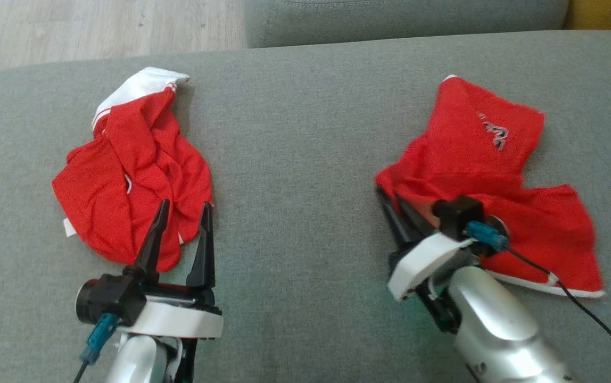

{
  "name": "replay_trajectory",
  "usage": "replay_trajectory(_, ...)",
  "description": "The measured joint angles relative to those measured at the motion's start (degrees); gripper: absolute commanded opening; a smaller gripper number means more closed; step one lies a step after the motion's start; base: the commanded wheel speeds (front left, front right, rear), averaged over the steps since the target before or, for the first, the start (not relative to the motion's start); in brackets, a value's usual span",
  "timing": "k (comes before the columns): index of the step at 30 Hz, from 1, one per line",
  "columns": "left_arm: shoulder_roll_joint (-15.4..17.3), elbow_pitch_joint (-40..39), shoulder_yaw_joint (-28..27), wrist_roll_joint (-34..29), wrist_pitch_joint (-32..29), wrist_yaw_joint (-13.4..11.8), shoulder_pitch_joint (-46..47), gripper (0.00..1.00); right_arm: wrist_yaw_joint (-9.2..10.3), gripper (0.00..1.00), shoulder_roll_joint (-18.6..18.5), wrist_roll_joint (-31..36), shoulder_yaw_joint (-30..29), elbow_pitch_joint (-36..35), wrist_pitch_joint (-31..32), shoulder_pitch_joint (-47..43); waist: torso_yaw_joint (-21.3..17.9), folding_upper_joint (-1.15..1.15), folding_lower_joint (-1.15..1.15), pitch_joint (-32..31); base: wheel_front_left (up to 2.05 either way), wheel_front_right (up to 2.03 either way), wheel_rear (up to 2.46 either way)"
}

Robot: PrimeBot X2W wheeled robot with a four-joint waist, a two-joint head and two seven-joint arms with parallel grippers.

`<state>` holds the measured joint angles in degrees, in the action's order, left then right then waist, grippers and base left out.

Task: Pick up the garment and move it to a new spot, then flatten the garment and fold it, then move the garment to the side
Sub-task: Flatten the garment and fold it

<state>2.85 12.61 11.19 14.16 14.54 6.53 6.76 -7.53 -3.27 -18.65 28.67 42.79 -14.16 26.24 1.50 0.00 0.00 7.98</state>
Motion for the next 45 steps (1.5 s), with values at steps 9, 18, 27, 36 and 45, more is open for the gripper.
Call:
replay_trajectory(9,0.0,0.21,-0.01,0.0,0.0,0.0,-0.01,1.0,0.0,0.84,-0.22,-8.2,15.08,-2.65,0.09,1.54,0.49,0.0,0.0,-0.45,0.0,0.0,0.0)
replay_trajectory(18,0.0,0.16,-0.48,0.07,0.0,-0.07,-0.22,1.0,0.0,1.0,-0.25,-12.11,15.41,-2.08,0.01,3.01,-0.65,0.0,0.0,-1.53,0.0,0.0,0.0)
replay_trajectory(27,0.0,-0.57,-1.31,0.07,0.0,-0.31,-1.48,1.0,0.0,1.0,-1.31,-3.14,-7.69,-14.51,-0.24,-3.04,-3.72,0.0,0.0,-3.11,0.0,0.0,0.0)
replay_trajectory(36,0.0,-1.38,-0.83,0.08,0.0,-0.31,-1.51,1.0,0.0,1.0,-0.47,5.53,-20.62,-18.04,-0.24,-13.04,-4.87,0.0,-0.01,-2.54,0.0,0.0,0.0)
replay_trajectory(45,0.0,-0.76,1.38,0.08,0.0,-0.29,-0.48,1.0,0.0,1.0,0.09,10.61,-29.63,-10.91,4.27,-2.58,-2.23,0.0,0.0,1.0,0.0,0.0,0.0)
